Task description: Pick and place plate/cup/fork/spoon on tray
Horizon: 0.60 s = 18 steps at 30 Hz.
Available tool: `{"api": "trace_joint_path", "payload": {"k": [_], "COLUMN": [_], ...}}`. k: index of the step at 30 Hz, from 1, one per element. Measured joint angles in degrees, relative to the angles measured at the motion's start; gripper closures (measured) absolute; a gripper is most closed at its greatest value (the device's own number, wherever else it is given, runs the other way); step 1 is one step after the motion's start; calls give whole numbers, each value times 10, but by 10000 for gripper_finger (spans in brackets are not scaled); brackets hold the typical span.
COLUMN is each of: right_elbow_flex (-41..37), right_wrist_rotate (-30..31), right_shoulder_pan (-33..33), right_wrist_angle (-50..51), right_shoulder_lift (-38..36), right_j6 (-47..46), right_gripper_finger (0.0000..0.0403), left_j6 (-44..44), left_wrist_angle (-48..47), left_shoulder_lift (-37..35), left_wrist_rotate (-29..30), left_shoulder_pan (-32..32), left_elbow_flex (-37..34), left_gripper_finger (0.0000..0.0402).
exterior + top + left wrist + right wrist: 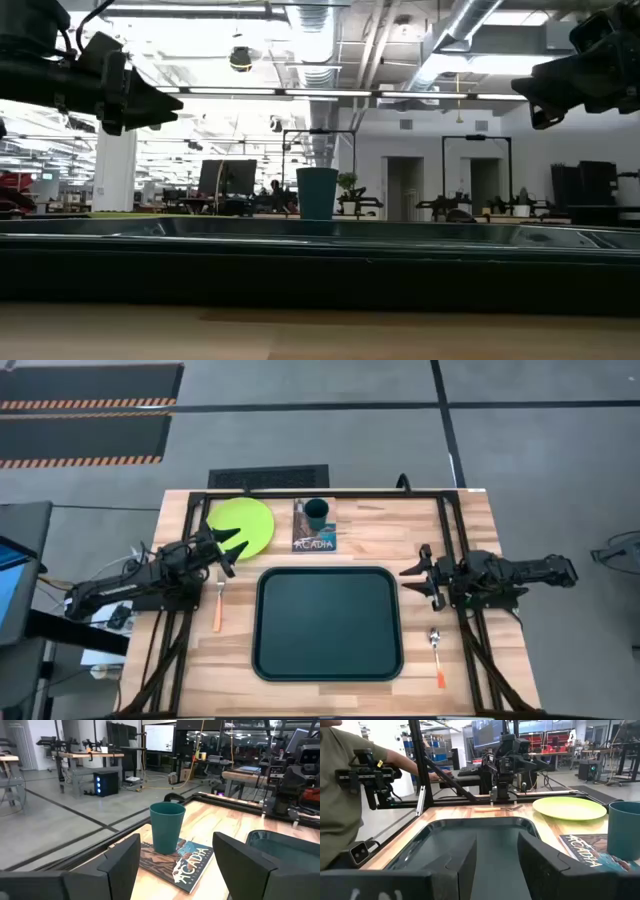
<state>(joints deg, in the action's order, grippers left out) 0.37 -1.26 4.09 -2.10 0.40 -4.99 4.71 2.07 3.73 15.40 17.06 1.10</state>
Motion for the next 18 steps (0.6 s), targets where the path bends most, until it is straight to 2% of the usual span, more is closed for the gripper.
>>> {"api": "trace_joint_path", "payload": {"k": [18], "right_elbow_flex": [0], "right_wrist_rotate": [0], "right_shoulder_pan": [0], "right_wrist_angle": [0], "right_shoulder_lift": [0], "right_j6": [0], "right_gripper_finger": [234], "left_j6": [9], "left_wrist_angle": [0], "left_shoulder_lift": [0], "left_wrist_rotate": [0], "left_shoulder_pan": [0], "left_elbow_flex": [0], "left_gripper_finger": [164]}}
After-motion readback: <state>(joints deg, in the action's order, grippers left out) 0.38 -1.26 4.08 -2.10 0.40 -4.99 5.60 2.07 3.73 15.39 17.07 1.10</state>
